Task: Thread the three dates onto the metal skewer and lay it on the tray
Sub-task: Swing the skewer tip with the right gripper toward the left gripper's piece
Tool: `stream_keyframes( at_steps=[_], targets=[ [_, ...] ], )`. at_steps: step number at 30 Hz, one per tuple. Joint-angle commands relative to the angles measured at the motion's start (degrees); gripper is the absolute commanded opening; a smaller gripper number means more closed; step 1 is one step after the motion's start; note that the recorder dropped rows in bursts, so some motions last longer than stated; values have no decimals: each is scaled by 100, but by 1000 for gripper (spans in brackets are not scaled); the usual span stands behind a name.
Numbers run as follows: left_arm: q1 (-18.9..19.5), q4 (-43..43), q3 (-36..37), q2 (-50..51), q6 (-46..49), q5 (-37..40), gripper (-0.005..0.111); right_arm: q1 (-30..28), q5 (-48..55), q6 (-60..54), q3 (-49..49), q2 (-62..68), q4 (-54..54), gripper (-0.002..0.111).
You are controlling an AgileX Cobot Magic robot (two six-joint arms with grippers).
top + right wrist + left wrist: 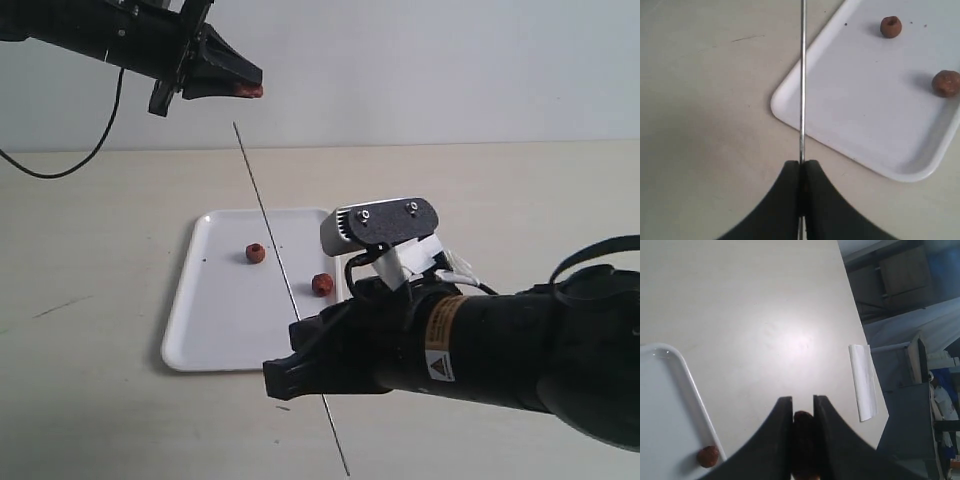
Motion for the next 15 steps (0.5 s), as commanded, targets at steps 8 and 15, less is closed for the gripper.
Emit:
stream_keyframes(
  at_steps=[8,15],
  targets=[
    [11,264,4,-48,20,9,0,-478,102,679,-320,260,-369,0],
    [11,306,4,-48,104,9,0,-1313,-1383,5136,-528,260,-5429,0]
  ],
)
